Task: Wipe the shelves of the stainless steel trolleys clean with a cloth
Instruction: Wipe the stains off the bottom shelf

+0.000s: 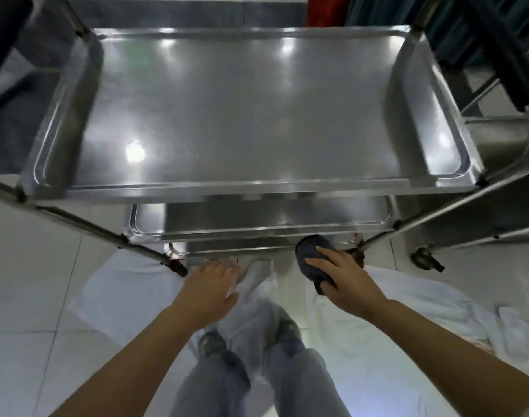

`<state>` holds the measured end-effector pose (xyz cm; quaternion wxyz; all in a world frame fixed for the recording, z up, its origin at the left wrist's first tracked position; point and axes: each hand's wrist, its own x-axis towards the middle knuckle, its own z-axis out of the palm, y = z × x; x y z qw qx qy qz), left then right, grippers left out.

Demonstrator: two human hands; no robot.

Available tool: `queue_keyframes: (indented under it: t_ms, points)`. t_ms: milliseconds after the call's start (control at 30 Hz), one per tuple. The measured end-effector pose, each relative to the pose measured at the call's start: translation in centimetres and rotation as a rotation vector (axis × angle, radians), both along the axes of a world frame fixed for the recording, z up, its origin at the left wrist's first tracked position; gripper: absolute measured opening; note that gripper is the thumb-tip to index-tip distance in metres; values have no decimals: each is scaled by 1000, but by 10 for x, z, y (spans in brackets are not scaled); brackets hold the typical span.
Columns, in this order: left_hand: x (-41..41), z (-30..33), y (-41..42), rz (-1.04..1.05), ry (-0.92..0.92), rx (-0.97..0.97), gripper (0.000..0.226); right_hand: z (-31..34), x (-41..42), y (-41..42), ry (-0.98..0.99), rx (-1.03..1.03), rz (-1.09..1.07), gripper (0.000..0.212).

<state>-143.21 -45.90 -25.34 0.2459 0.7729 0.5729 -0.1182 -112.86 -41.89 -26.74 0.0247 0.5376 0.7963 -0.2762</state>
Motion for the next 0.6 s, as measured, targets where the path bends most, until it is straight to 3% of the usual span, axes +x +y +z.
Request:
queue_keyframes:
  t_ms: [267,500,600]
  points:
    - [-1,-204,19,70,13,5,62,-227,0,19,30,-7,-201,50]
    - [2,-388,78,94,75,170,76,-395,12,75,34,178,-195,53]
    - [5,-449,97,200,36,236,78,-448,13,100,51,247,-214,53]
